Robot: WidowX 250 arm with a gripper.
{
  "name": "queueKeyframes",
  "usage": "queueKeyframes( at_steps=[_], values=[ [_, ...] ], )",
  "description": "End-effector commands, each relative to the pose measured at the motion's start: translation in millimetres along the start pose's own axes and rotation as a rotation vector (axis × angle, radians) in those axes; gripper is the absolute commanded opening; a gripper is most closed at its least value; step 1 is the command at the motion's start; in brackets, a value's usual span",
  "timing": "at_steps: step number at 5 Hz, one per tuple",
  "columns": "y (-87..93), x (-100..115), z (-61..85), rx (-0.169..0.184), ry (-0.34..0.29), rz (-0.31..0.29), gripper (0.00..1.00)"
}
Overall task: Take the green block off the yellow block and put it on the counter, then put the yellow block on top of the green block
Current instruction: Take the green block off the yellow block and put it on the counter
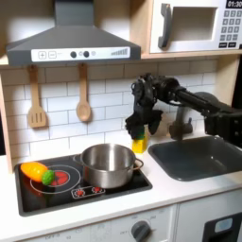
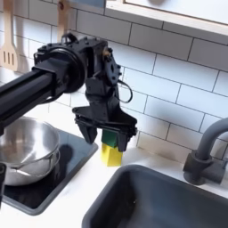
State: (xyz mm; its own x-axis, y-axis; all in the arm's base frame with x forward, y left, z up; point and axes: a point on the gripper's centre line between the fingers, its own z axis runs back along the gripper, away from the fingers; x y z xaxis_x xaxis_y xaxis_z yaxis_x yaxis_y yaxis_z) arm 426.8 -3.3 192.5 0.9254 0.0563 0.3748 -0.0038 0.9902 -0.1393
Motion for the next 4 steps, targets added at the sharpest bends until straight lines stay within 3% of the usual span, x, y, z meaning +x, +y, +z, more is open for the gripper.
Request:
queueKeyframes(
  at_steps=[1,3,4],
  values=[
    [-0.5,11.8,-16.8,-0.019,0.025,0.008,1.00],
    [2.0,14.1,-20.4,-0.014,0.029,0.008,1.00],
    [2.9,12.6,-20.5,-0.015,0.027,0.003,0.00]
  ],
)
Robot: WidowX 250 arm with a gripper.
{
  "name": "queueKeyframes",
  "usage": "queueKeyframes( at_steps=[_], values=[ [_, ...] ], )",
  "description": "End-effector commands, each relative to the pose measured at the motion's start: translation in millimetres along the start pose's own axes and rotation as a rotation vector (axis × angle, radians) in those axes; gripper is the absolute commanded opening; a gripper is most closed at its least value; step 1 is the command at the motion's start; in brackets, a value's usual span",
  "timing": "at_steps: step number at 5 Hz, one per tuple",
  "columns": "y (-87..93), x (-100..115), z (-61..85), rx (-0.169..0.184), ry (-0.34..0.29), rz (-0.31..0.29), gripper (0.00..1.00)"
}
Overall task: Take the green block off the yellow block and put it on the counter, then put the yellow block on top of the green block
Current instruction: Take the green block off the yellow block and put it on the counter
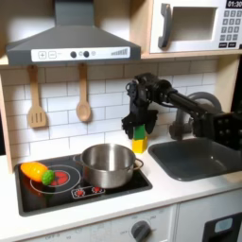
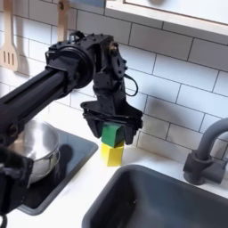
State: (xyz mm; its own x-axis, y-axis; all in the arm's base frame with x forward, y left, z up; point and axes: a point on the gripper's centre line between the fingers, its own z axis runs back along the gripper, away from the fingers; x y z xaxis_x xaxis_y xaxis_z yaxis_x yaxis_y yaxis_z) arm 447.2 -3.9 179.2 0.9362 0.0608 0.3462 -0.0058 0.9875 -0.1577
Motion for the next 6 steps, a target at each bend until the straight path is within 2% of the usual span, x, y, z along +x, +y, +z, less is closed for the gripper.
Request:
queueKeyframes(
  at_steps=[1,2,3,4,5,6],
  values=[
    [9.9,-2,1.5,0.010,-0.005,0.009,0.00],
    [11.9,-3,-1.0,0.008,-0.004,0.012,0.00],
    [10.4,-8,5.1,-0.003,0.001,0.003,0.00],
    [7.9,-13,10.9,-0.029,0.014,-0.017,0.00],
    [9.4,-21,15.1,-0.039,0.035,-0.013,0.00],
    [10.8,-26,25.6,-0.042,0.032,-0.029,0.00]
  ],
)
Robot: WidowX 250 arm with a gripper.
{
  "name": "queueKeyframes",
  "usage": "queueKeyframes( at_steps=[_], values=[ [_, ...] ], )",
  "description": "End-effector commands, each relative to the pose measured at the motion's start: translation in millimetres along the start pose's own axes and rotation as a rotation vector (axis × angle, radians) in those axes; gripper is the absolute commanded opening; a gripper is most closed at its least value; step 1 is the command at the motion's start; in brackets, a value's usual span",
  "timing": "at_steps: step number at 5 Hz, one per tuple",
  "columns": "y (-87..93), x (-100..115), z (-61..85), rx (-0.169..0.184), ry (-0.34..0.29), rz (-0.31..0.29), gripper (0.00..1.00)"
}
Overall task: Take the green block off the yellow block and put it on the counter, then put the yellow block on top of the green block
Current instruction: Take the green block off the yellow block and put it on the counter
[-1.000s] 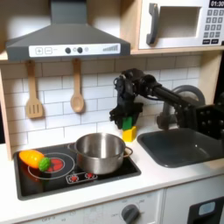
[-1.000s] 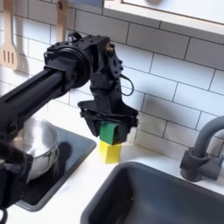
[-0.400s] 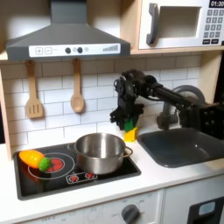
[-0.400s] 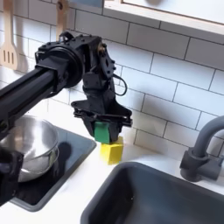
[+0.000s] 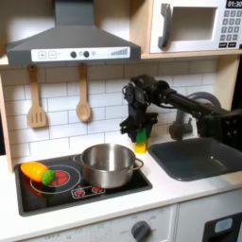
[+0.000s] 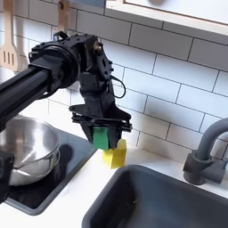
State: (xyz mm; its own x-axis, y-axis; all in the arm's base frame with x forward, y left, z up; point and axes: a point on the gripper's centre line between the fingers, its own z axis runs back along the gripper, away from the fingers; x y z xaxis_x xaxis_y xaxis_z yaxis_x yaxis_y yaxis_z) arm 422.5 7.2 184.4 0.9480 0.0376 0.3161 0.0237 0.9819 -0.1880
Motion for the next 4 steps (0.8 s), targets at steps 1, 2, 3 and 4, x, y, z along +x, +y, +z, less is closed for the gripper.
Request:
queueKeyframes(
  at_steps=[1,2,3,4],
  values=[
    [6.8,-17,21.3,0.002,-0.009,-0.021,0.00],
    [19.3,-37,27.5,0.025,0.005,-0.031,0.00],
    [23.8,-65,27.1,-0.003,0.036,-0.050,0.00],
    [26.2,-92,32.4,-0.005,0.060,-0.083,0.00]
  ],
)
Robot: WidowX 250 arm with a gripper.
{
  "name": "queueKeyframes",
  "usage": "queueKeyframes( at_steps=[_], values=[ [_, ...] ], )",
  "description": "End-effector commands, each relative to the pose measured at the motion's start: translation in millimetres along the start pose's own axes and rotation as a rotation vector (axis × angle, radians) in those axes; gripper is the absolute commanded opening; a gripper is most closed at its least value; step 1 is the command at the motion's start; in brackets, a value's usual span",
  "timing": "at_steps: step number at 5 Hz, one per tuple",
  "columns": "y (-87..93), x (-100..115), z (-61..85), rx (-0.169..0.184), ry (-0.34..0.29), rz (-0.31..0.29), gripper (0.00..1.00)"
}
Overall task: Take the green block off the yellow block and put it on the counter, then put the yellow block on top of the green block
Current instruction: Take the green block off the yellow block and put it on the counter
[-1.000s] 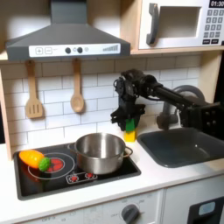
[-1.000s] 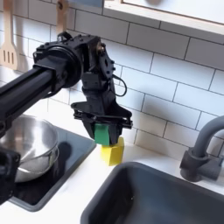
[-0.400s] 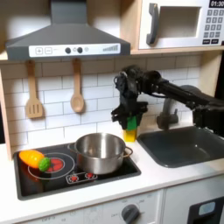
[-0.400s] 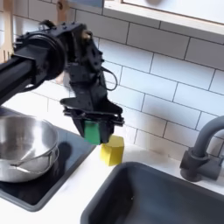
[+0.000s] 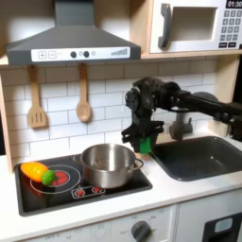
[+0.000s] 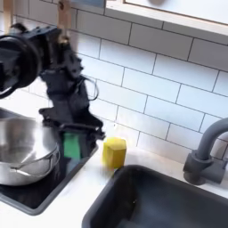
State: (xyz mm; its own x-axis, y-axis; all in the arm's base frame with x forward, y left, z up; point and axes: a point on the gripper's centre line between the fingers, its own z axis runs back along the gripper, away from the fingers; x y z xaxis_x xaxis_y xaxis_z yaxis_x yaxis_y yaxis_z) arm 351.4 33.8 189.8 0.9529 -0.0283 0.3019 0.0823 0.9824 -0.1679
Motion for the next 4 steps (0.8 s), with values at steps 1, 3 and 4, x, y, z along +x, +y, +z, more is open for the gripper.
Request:
queueKeyframes(
  at_steps=[1,3,4],
  values=[
    [-0.8,-52,4.9,-0.017,0.038,-0.041,0.00],
    [-15.0,-71,8.2,-0.049,0.041,-0.053,0.00],
    [-17.0,-67,6.2,-0.049,0.031,-0.051,0.00]
  ],
)
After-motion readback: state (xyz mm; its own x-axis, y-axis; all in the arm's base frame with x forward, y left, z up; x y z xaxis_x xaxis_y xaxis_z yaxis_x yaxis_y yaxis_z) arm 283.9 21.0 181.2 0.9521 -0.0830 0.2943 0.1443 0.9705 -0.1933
